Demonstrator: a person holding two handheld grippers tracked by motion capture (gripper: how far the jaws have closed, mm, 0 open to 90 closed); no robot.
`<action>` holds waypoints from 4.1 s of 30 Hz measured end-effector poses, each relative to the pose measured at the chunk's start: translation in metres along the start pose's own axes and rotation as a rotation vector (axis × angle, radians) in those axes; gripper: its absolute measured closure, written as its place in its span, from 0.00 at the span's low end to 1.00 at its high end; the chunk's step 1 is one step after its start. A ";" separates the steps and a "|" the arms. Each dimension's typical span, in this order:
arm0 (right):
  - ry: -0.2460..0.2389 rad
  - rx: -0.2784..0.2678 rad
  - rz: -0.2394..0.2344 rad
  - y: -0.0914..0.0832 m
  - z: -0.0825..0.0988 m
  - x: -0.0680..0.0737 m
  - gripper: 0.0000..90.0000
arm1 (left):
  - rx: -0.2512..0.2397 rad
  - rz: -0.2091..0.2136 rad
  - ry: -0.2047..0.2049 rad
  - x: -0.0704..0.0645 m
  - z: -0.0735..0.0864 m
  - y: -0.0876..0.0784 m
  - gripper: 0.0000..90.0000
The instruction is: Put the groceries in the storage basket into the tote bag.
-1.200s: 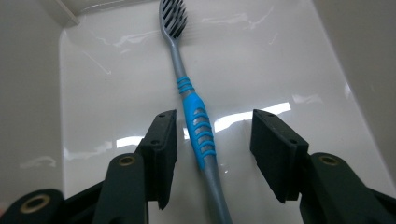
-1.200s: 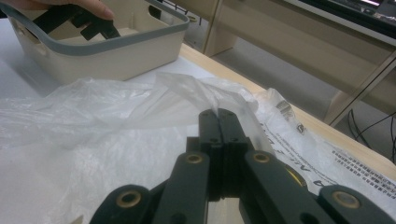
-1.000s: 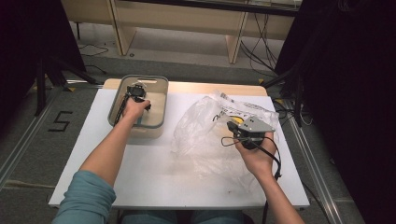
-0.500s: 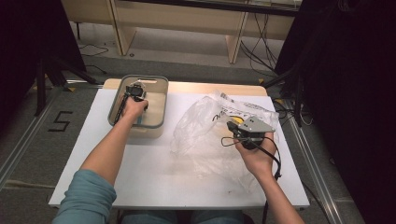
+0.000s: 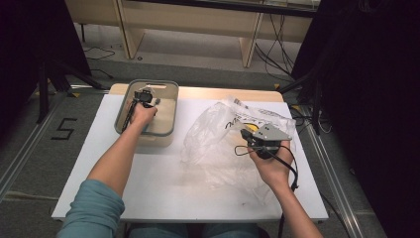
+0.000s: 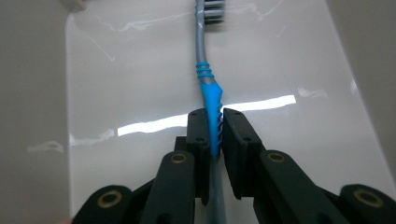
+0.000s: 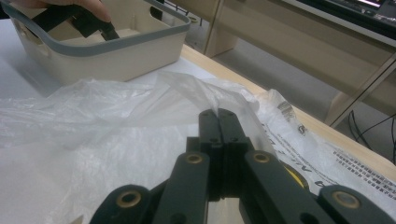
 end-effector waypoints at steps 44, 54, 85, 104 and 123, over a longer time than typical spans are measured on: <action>-0.002 0.002 0.001 0.002 0.001 0.000 1.00 | -0.037 -0.017 0.046 -0.002 -0.001 -0.007 0.91; -0.003 0.002 -0.004 0.002 0.001 0.001 1.00 | -0.052 -0.014 0.041 0.000 -0.002 -0.010 0.91; -0.002 0.003 -0.006 0.004 0.001 0.002 1.00 | -0.144 0.008 -0.008 0.011 -0.010 -0.031 0.92; -0.004 0.002 -0.007 0.004 0.001 0.003 1.00 | -0.209 0.033 -0.028 0.015 -0.013 -0.051 0.92; -0.006 0.004 -0.009 0.005 0.000 0.004 1.00 | -0.256 0.068 -0.017 0.020 -0.011 -0.075 0.91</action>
Point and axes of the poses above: each handheld gripper's, and its own axes: y roughly forward along the jaws, z roughly out of its underside, x roughly to its left, the point moved 2 cm from there along y, roughly forward along the jaws, and after that the axes turned 14 degrees about -z, right-handed, at the moved point
